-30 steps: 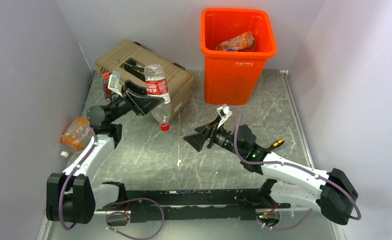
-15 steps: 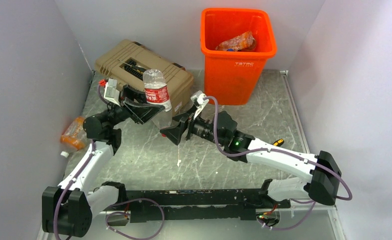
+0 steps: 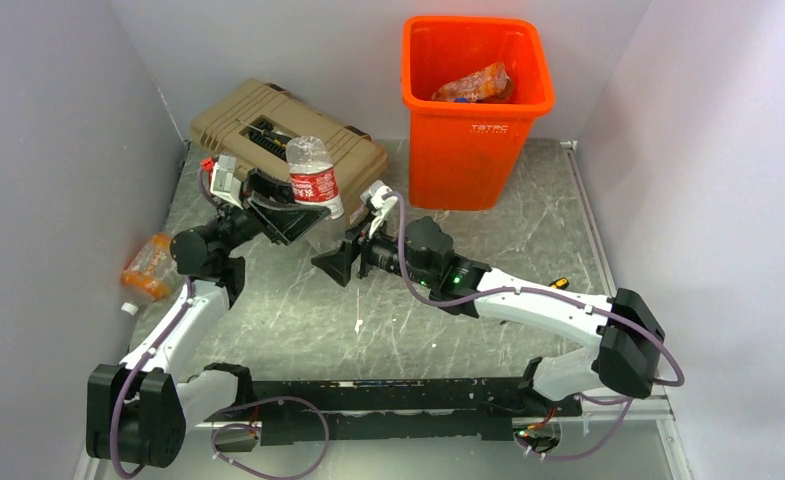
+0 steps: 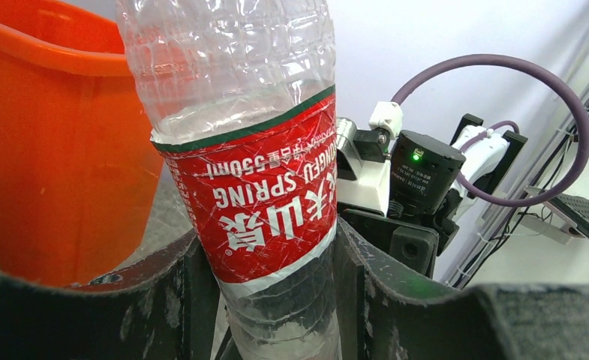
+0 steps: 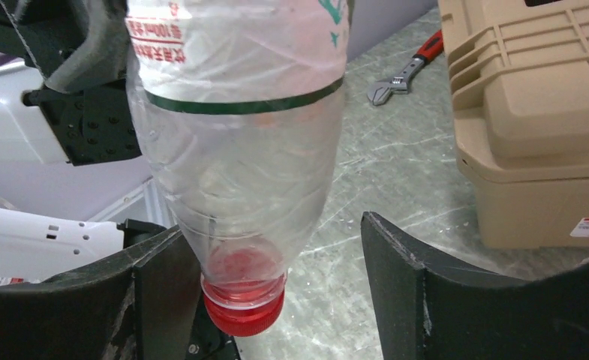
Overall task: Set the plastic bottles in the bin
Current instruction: Place the plastic bottle in the trash bin.
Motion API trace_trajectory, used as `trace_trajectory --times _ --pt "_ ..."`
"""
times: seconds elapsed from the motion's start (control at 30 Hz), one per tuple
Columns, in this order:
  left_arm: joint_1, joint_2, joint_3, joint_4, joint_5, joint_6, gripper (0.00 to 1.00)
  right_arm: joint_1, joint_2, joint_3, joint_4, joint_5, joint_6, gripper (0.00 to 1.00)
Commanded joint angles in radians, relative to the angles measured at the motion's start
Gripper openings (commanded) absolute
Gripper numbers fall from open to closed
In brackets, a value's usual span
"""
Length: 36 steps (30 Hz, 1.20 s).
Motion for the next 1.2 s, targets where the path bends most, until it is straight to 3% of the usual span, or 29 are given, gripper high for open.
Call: trace_trajectory --times 0.0,0.33,0.47,0.63,0.7,0.77,0.8,0.87,0.97,1.17 --pt "-0.003 -0.016 0.002 0.052 -0.004 -0.027 0.09 -0.002 0.011 0.069 0.046 0.001 -0.024 0.71" --pt "-0.003 -0.037 0.003 0.011 -0.006 -0.003 0.10 -0.002 0.024 0.080 0.041 -0.022 -0.019 0.32" --pt "-0.003 -0.041 0.013 -0.023 0.008 0.008 0.28 -0.002 0.020 0.087 0.025 -0.033 -0.023 0.00" --pt "-0.003 -0.046 0.011 -0.037 0.005 0.019 0.40 -0.002 0.004 0.075 0.017 -0.022 -0.028 0.00" --pt "-0.003 -0.047 0.010 -0.044 0.001 0.025 0.36 -0.002 -0.006 0.067 0.015 -0.023 -0.029 0.00" --pt "-0.003 -0.045 0.010 -0.041 -0.001 0.023 0.27 -0.002 -0.012 0.061 0.009 -0.019 -0.027 0.00" --pt "-0.003 -0.044 0.009 -0.036 -0.001 0.021 0.22 -0.002 -0.016 0.059 0.002 -0.018 -0.028 0.10" --pt "-0.003 -0.044 0.008 -0.034 -0.003 0.021 0.14 -0.002 -0.023 0.049 -0.006 -0.014 -0.032 0.49" --pt "-0.003 -0.044 0.007 -0.041 -0.010 0.022 0.06 -0.002 -0.051 0.021 -0.002 0.005 -0.036 0.97" --pt "-0.003 -0.044 0.004 -0.046 -0.023 0.021 0.00 -0.002 -0.096 -0.003 -0.023 0.036 -0.069 1.00"
